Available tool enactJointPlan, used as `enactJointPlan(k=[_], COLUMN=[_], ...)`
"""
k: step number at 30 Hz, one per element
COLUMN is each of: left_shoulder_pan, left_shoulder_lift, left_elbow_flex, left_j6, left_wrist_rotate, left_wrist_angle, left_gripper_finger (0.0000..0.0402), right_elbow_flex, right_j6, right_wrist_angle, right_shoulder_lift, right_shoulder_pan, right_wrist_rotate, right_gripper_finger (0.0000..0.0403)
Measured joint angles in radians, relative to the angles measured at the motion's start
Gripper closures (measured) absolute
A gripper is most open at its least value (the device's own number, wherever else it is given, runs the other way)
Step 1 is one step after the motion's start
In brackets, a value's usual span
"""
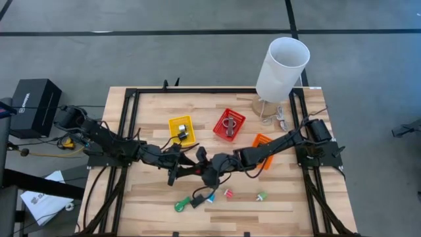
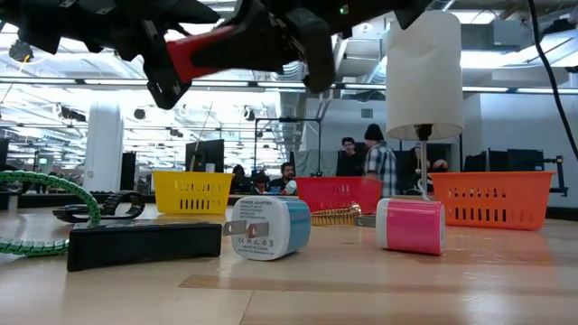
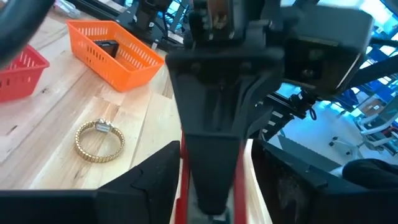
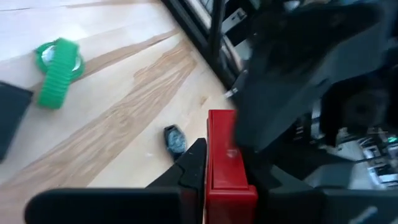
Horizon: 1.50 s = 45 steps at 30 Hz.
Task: Pick & Place Office items
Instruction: Put the red digital clock into the orange basket
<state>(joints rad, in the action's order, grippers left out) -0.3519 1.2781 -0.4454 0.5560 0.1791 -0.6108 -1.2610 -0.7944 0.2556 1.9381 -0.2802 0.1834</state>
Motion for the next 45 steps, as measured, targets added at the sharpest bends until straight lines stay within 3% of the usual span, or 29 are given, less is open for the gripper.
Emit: enactJointPlan(k=[14,20,32,45], left_shoulder_pan=[0.0,0.0,0.0,0.0], left_shoulder_lift=[0.0,0.0,0.0,0.0], left_elbow_flex=[0.0,0.0,0.0,0.0], left_j6=[-0.001,-0.001,-0.001,-0.001], left_wrist_rotate=[0.006,0.015,0.015,0.035], left_wrist_angle=[-0.001,0.0,0.0,0.0], left_gripper_finger=[0.019,0.0192,0.0192,0.0192], right_elbow_flex=[0.001,0.002,0.031,0.412], right_j6=[0.17,0.21,0.618,0.996], right_wrist_angle=[-0.248,-0.407,-0.951,-1.006], right_shoulder_lift=[0.0,-0.03,-0.36,-0.756], right_shoulder_pan=[-0.025,-0.063,-0.129,-0.125], right_wrist_rotate=[0.01,0.179,0.208,0.271], right_gripper_finger=[0.0351,0.0351,0.0351,0.0351])
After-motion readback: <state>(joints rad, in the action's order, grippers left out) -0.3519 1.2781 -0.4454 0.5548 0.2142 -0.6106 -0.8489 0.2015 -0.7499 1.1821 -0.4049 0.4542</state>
